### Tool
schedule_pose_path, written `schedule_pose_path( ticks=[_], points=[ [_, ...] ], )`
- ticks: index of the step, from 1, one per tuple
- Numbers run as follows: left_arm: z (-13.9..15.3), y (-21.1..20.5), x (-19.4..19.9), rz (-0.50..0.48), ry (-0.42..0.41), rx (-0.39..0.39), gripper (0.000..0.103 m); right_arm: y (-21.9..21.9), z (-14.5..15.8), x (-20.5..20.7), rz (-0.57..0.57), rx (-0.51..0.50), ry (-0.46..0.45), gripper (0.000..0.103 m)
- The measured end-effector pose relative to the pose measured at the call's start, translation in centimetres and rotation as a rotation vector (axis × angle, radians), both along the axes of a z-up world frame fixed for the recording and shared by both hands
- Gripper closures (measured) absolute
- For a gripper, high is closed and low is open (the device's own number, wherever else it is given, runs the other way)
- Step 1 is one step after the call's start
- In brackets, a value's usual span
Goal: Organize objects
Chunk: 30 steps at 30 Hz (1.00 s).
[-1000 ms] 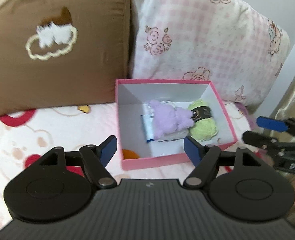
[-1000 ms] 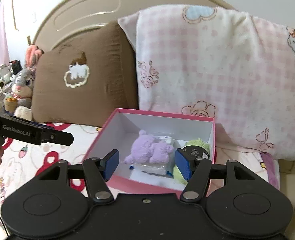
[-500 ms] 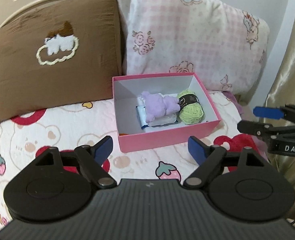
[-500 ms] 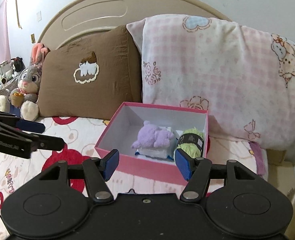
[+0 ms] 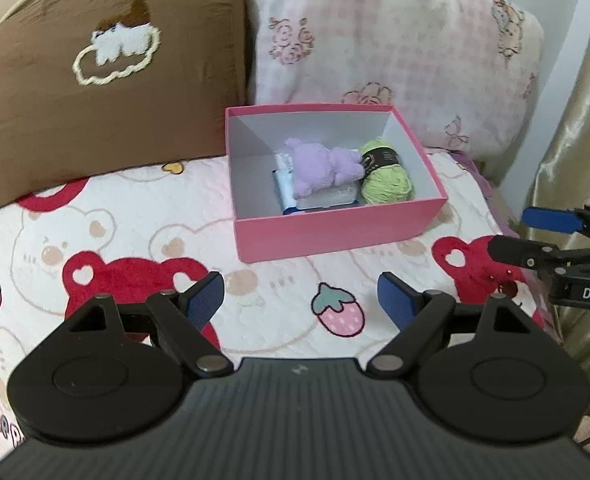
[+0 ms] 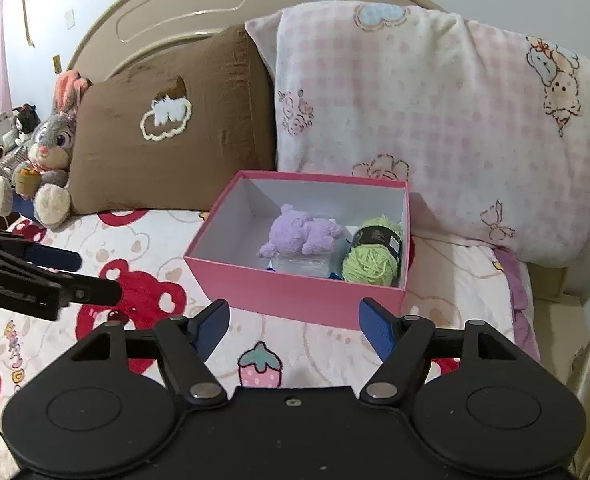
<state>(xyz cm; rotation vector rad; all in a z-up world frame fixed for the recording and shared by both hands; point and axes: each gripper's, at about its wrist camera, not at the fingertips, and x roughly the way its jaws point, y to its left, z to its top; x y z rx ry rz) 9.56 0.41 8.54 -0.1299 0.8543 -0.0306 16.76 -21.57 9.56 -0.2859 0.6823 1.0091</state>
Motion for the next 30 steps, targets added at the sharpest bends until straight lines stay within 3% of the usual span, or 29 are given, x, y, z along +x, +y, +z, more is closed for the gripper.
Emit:
schedule_pose_path(
  ticks=[5, 10, 18, 30],
  points=[
    [-0.8, 0.3, -0.1, 0.021, 0.009, -0.006, 0.019, -0.2, -0.6, 0.1, -0.023, 0.004, 0.008, 0.024],
    [-1.2, -0.1, 0.1, 0.009, 0.002, -0.022, 0.018, -0.1, -1.5, 0.1, -0.079, -0.023, 0.018, 0.012],
    [-2.2, -0.5, 0.2, 0.024, 0.027, -0.037, 0.011, -0.3, -2.4, 0.6, -0.128, -0.065, 0.037, 0.012],
    [-3.0, -0.8, 0.5, 0.049, 0.055, -0.001, 0.002, -0.1, -2.2, 0.2, -0.098, -0.094, 0.027, 0.012]
  ],
)
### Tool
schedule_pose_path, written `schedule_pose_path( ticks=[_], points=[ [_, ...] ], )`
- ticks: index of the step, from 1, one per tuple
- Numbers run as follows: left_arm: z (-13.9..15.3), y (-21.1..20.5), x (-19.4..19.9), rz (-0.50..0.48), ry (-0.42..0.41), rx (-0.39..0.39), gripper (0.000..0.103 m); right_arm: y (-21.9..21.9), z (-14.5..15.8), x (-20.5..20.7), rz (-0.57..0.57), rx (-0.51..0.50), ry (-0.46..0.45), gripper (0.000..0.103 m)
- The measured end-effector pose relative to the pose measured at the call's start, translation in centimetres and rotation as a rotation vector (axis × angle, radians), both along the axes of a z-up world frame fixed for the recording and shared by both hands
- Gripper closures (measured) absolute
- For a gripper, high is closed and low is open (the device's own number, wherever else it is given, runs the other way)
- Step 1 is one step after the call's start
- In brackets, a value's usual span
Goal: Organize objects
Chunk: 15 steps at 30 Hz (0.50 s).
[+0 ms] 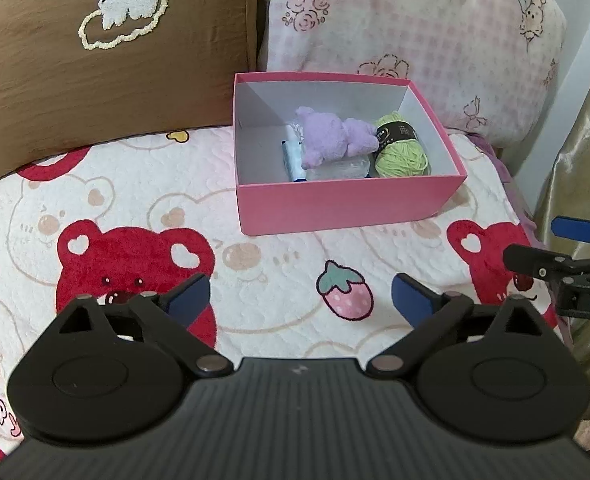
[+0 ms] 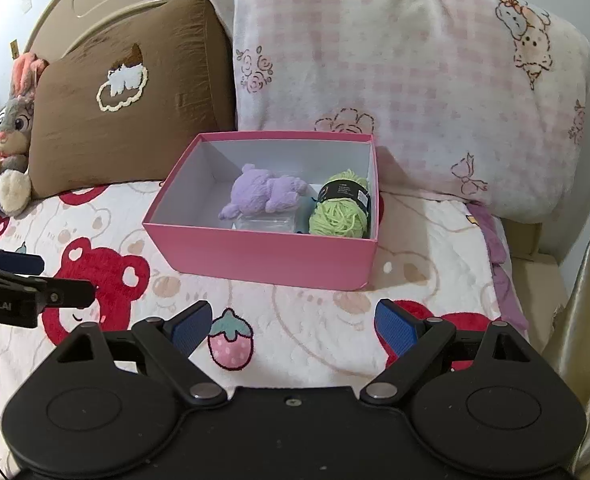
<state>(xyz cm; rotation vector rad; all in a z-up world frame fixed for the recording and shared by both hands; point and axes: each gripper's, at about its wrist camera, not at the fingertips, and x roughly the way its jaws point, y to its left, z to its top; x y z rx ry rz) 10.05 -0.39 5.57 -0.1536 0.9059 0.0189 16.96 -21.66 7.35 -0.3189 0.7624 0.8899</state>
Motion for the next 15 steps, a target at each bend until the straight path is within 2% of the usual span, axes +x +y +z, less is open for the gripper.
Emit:
schedule_pose_path(
  ticks=[4, 8, 15],
  points=[
    [-0.4, -0.3, 0.3, -0.020, 0.003, 0.009, 0.000, 0.0, 0.0, 0.1, -0.018, 0.000, 0.016, 0.011],
    [-1.5, 0.1, 0.9, 0.000, 0.054, -0.029, 0.000, 0.1, -0.3, 0.2, -0.031, -0.018, 0.031, 0.011],
    [-2.1, 0.2, 0.9, 0.044, 0.097, 0.003, 0.000, 0.2, -0.4, 0.1, -0.047, -0.032, 0.027, 0.010]
  ],
)
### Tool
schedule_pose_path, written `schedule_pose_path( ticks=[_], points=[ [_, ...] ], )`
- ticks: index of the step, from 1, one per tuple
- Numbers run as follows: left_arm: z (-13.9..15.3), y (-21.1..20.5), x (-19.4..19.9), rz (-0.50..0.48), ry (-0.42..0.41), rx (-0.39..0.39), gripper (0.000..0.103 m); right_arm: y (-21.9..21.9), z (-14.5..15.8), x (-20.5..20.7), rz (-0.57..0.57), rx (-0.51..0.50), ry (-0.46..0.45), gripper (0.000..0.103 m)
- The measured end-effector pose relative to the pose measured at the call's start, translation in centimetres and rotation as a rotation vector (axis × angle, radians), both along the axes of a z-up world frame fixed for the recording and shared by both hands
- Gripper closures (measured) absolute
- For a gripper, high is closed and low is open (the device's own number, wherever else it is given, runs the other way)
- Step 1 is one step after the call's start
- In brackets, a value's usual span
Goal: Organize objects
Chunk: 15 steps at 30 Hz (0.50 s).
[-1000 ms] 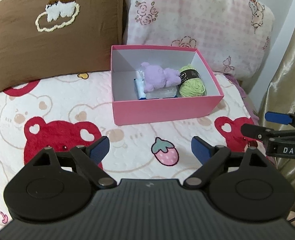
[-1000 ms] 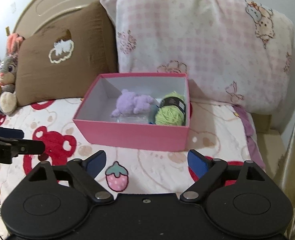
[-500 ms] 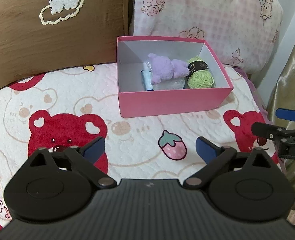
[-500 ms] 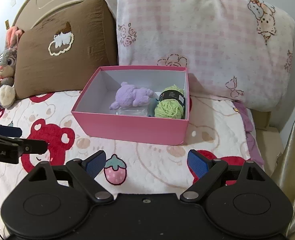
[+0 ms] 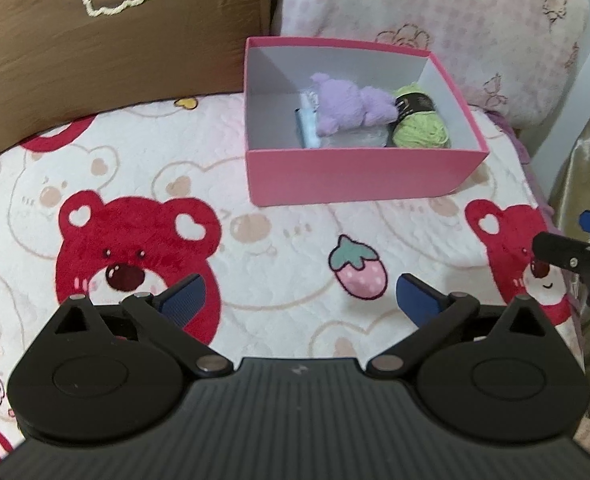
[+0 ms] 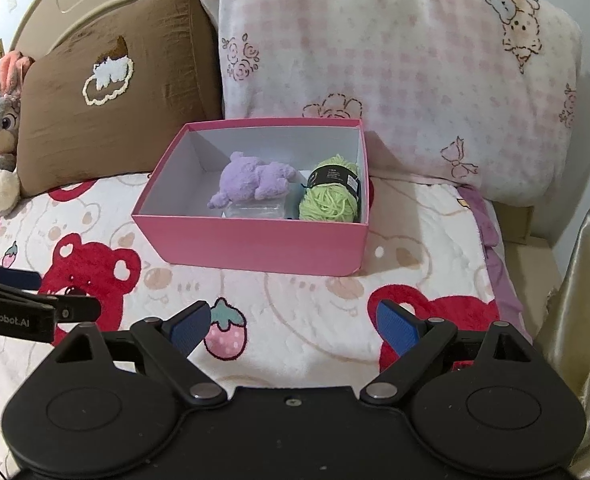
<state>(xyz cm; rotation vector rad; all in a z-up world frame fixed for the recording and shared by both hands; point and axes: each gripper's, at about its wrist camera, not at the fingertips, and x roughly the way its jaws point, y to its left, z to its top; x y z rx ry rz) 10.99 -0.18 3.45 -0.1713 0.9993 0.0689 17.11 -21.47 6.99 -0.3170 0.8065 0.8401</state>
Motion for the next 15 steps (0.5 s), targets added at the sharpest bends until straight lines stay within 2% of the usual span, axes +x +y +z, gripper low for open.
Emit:
schedule_pose_path(
  ticks=[15],
  points=[
    [0.58, -0.19, -0.72, 0.031, -0.008, 0.014, 0.000, 0.75, 0.18, -0.63, -0.004, -0.024, -0.007, 0.009]
  ],
)
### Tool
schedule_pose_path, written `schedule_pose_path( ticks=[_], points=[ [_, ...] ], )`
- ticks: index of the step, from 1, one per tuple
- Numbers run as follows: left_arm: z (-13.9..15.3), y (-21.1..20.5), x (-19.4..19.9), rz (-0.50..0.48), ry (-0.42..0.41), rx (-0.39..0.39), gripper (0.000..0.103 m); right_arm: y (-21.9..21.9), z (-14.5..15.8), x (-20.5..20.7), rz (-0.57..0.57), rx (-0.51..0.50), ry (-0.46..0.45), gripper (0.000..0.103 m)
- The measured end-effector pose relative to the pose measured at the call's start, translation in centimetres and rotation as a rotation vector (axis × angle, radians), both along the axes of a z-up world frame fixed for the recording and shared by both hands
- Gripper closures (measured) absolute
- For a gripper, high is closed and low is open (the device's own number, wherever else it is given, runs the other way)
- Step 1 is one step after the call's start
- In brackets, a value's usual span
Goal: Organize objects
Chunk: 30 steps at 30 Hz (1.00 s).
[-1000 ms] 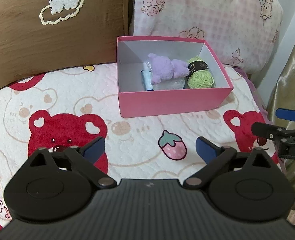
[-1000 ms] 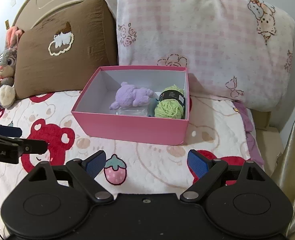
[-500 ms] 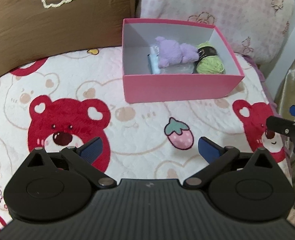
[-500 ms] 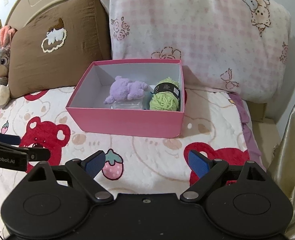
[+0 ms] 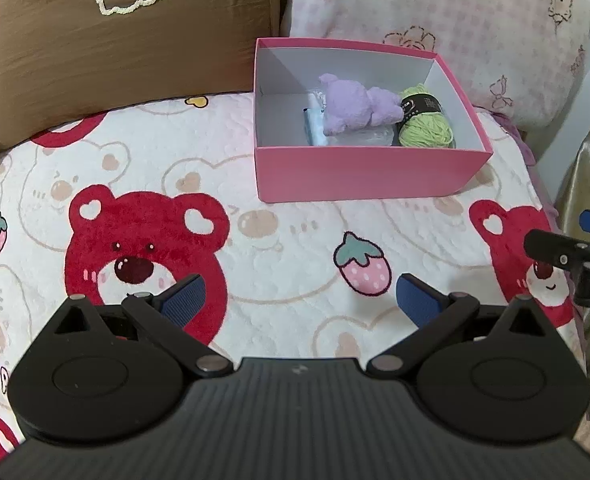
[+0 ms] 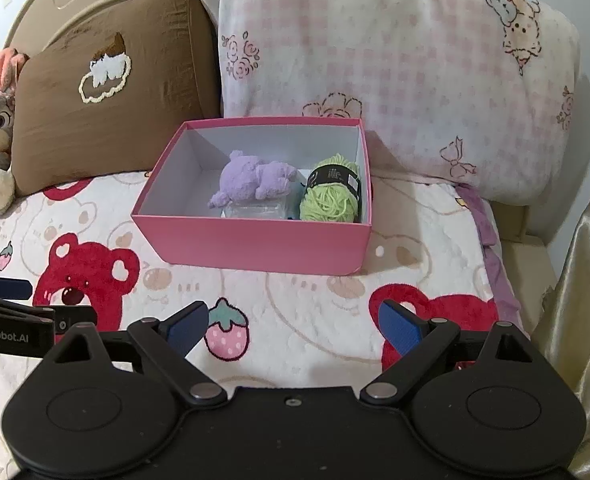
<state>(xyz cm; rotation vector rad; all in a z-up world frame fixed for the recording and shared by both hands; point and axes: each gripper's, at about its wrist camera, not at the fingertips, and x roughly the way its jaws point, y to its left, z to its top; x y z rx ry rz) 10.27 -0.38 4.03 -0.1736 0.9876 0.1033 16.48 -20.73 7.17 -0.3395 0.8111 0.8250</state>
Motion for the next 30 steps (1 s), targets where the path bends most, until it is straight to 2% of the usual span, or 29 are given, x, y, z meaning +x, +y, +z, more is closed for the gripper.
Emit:
schedule_pose_path(
  ticks=[30],
  points=[
    [0.12, 0.34, -0.70, 0.001, 0.003, -0.001, 0.000, 0.01, 0.07, -0.79, -0.031, -0.040, 0.002, 0.009]
  ],
)
